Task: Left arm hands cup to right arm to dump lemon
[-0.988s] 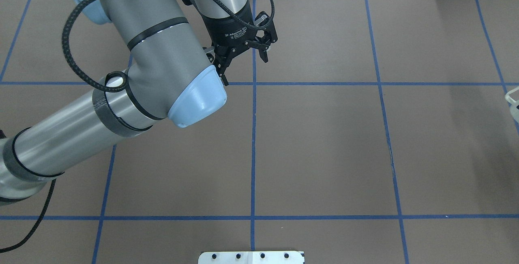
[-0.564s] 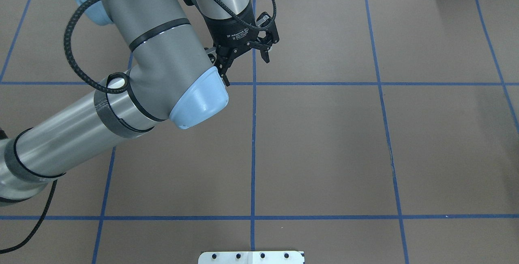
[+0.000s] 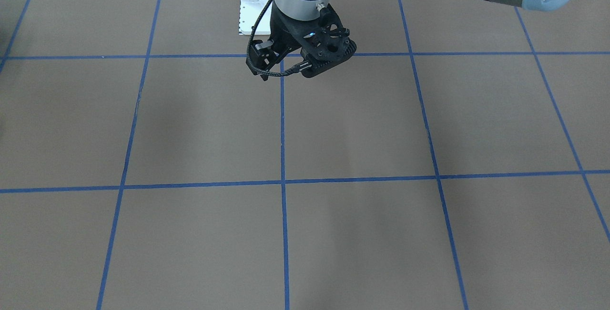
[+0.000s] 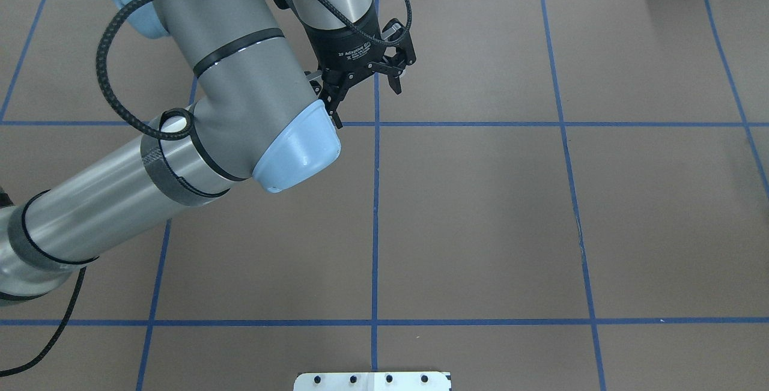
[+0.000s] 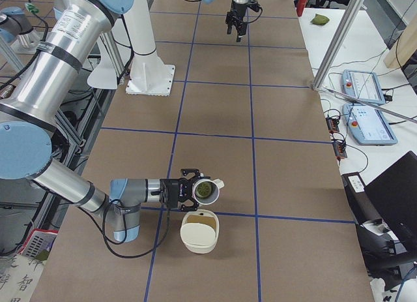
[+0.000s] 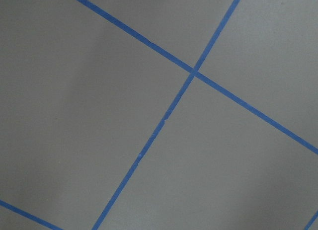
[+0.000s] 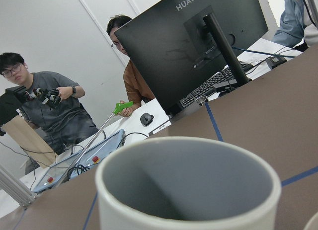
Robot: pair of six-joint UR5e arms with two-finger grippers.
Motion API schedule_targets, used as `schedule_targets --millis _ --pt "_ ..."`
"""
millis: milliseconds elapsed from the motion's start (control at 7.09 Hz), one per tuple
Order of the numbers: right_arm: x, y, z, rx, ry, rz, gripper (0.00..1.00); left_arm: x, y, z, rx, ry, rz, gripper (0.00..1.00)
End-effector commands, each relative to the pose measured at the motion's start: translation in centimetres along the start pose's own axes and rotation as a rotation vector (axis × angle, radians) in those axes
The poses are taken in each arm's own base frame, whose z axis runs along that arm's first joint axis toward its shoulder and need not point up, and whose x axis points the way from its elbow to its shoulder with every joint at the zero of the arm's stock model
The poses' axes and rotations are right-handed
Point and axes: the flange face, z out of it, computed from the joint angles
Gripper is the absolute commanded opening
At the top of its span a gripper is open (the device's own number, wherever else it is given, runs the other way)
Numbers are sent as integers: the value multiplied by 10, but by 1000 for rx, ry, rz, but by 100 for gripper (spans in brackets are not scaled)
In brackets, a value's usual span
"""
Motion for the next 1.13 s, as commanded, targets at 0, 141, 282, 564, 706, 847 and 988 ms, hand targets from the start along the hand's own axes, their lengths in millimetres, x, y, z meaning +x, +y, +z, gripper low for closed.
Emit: schedule_targets --millis 0,141,282,564,706,847,988 --pt "25 -14 -27 -4 -32 192 47 0 -1 -1 3 0 0 100" --pt "23 -13 -26 -6 -52 219 47 0 -1 -1 4 1 1 100" --pt "21 -9 -19 -7 -66 263 47 1 0 -3 13 5 2 100" --pt "19 -7 -15 -11 -77 371 46 3 2 -6 15 9 5 100" --pt "19 -6 -13 -12 -98 429 46 3 2 -6 16 9 5 100" --pt "30 -9 -20 -17 -103 551 45 3 2 -7 16 10 6 100" --pt "31 -7 -16 -16 -118 586 45 3 2 -7 24 11 6 100"
